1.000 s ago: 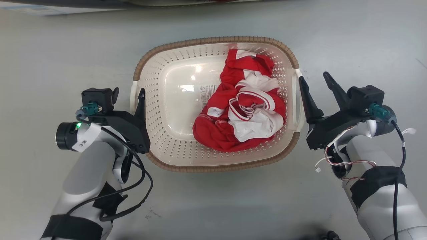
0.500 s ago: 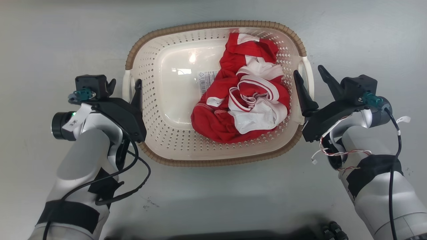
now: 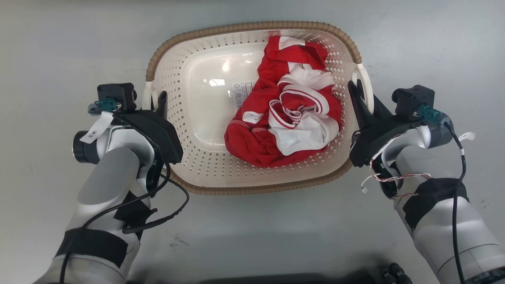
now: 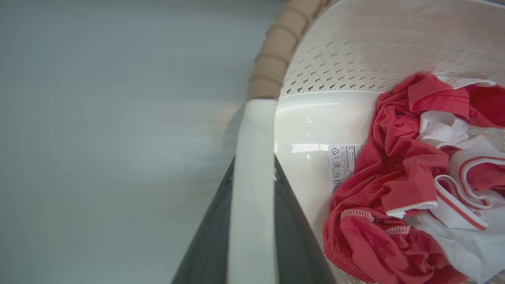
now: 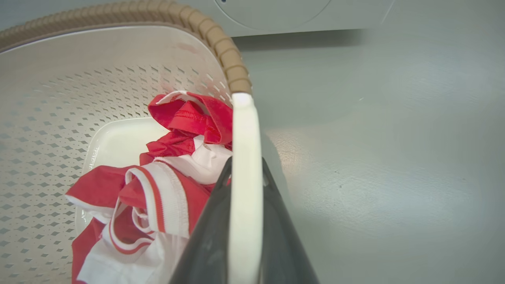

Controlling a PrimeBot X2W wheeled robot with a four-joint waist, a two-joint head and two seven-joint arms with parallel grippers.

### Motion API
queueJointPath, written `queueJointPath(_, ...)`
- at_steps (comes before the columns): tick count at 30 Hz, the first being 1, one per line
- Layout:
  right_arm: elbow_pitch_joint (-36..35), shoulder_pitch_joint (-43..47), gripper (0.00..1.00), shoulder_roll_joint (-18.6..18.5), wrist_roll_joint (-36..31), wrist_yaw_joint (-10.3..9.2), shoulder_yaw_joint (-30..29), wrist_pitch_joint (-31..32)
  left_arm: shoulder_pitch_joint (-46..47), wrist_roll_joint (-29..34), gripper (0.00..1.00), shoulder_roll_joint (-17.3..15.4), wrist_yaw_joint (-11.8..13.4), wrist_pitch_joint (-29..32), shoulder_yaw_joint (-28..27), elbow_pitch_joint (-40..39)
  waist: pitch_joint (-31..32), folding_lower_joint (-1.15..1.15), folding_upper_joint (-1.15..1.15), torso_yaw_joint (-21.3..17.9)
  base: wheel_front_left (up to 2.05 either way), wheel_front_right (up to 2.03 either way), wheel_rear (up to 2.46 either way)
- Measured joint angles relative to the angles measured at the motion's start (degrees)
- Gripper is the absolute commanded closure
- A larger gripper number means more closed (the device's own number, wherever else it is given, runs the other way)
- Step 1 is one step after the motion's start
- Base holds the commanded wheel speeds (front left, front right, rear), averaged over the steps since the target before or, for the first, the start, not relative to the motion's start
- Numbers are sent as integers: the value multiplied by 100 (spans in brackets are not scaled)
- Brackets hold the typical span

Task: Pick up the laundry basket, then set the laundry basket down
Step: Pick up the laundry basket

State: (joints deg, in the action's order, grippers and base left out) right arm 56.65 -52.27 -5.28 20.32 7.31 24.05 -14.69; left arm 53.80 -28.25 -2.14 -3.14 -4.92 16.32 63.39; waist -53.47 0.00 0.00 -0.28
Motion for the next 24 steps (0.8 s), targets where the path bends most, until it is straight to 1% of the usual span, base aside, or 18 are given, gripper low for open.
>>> queueJointPath(6, 183, -2, 100, -48, 98, 1, 116, 0, 11, -64, 100, 98, -83, -13, -13, 225, 176, 0, 0, 18, 0, 0, 0)
queueJointPath(12, 401, -1, 100, -48, 235, 13, 261, 1, 10, -216, 100, 166, -147, 110, -40, 490, 454, 0, 0, 27, 0, 0, 0)
queueJointPath(24, 751, 69, 100, -22, 546, 29, 491, 243, -54, -413, 100, 235, -296, 581, -57, 822, 1174, 0, 0, 25, 0, 0, 0)
